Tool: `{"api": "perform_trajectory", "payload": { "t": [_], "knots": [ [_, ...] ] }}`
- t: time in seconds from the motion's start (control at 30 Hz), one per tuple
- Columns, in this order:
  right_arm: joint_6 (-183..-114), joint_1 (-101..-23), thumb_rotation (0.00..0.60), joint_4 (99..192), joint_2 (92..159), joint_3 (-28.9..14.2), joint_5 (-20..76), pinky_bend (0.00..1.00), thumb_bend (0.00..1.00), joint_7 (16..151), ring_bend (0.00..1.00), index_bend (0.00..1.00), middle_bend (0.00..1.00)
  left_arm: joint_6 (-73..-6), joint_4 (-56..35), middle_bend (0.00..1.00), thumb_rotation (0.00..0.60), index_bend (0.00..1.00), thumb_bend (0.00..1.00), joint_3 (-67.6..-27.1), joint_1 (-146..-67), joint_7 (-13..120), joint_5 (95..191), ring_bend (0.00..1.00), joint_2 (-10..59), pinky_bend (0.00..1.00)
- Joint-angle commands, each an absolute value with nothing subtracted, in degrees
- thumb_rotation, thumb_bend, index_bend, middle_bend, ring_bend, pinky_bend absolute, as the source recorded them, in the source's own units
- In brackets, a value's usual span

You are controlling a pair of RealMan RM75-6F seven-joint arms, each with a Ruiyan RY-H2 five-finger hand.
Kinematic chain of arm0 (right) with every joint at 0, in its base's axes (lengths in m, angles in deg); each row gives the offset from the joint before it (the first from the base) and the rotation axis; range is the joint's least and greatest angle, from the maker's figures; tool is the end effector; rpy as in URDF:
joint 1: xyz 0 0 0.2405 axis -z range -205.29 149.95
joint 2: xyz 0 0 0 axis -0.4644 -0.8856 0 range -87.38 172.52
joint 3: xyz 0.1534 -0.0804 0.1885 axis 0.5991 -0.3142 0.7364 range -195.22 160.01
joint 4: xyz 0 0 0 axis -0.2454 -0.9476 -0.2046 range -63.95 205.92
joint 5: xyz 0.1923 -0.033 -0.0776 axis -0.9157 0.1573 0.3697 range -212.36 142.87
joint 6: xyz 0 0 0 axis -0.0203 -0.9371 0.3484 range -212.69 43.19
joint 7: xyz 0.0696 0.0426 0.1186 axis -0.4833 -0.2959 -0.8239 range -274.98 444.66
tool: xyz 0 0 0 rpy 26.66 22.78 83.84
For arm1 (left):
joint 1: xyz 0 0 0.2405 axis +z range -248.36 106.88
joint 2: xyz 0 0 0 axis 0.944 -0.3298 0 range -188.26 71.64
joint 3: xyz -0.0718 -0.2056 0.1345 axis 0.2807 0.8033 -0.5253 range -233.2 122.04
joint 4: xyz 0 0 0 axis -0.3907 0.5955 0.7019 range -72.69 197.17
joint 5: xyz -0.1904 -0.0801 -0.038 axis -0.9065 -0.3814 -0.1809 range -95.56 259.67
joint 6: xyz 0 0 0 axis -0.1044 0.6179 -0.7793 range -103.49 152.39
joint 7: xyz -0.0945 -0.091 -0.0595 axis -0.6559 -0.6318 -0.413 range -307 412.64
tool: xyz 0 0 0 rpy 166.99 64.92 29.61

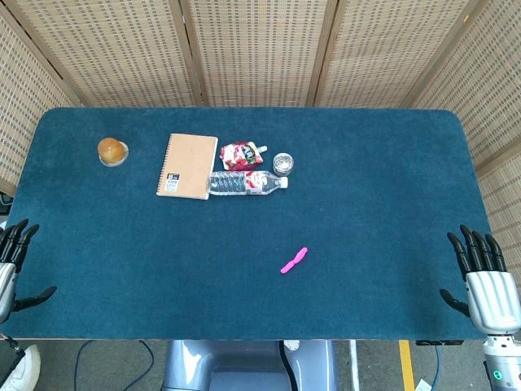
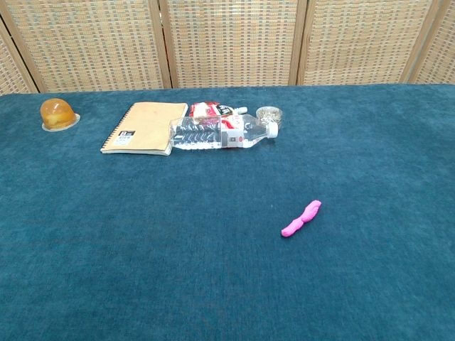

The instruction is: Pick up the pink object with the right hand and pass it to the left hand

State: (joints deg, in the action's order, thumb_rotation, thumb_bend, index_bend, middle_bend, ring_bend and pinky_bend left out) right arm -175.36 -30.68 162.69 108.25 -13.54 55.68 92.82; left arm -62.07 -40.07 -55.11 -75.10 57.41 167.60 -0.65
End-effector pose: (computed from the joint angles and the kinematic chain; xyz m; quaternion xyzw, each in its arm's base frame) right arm -0.2993 -0.1742 0.1629 0.6071 -0.3094 0.3912 0.6187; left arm -0.2891 0.1676 0.1767 -0.5992 -0.3908 -0.3739 0.5903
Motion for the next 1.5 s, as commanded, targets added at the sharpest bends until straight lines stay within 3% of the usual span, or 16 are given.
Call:
{"api": "perform_trajectory", "payload": {
  "t": [0.03, 0.27, 0.47, 0.7, 0.83, 1.1, 1.5],
  "knots": [
    [-175.06, -30.74, 0.600, 162.60, 108.28, -13.70, 55.69, 0.00, 0.00, 92.87, 0.00, 0.00, 0.00, -61.69, -40.10, 0.00, 0.600, 0.00, 0.00, -55.20, -75.14, 57.00, 167.60, 0.00, -0.91, 0.00],
    [-173.65, -31.19, 0.600, 162.66, 108.51, -14.14, 55.65, 0.00, 0.00, 93.14, 0.00, 0.00, 0.00, -61.67, -40.27, 0.00, 0.600, 0.00, 0.00, -55.10, -75.02, 56.87, 167.64, 0.00, -1.01, 0.00],
    [-168.51, -35.08, 0.600, 164.00, 107.65, -13.25, 56.30, 0.00, 0.00, 92.74, 0.00, 0.00, 0.00, -60.81, -40.26, 0.00, 0.600, 0.00, 0.00, -54.96, -75.42, 58.13, 167.43, 0.00, -0.38, 0.00],
    [-154.05, -47.37, 0.600, 166.93, 105.48, -8.81, 56.64, 0.00, 0.00, 90.11, 0.00, 0.01, 0.00, -58.80, -40.24, 0.00, 0.600, 0.00, 0.00, -54.72, -76.26, 61.37, 165.94, 0.00, 1.17, 0.00],
    [-145.42, -54.31, 0.600, 167.35, 107.65, -6.73, 55.17, 0.00, 0.00, 88.45, 0.00, 0.08, 0.00, -58.21, -40.03, 0.00, 0.600, 0.00, 0.00, -54.60, -76.56, 62.84, 165.39, 0.00, 2.07, 0.00],
    [-133.23, -64.76, 0.600, 165.02, 116.06, -4.47, 50.51, 0.00, 0.23, 87.19, 0.00, 0.20, 0.00, -57.10, -39.54, 0.00, 0.600, 0.00, 0.00, -54.09, -77.20, 65.21, 163.87, 0.00, 3.46, 0.00],
    [-126.48, -72.38, 0.600, 156.21, 128.35, -5.23, 42.55, 0.00, 0.45, 97.94, 0.00, 0.30, 0.00, -56.17, -38.80, 0.00, 0.600, 0.00, 0.00, -54.38, -77.77, 65.66, 164.42, 0.00, 4.50, 0.00]
  ]
}}
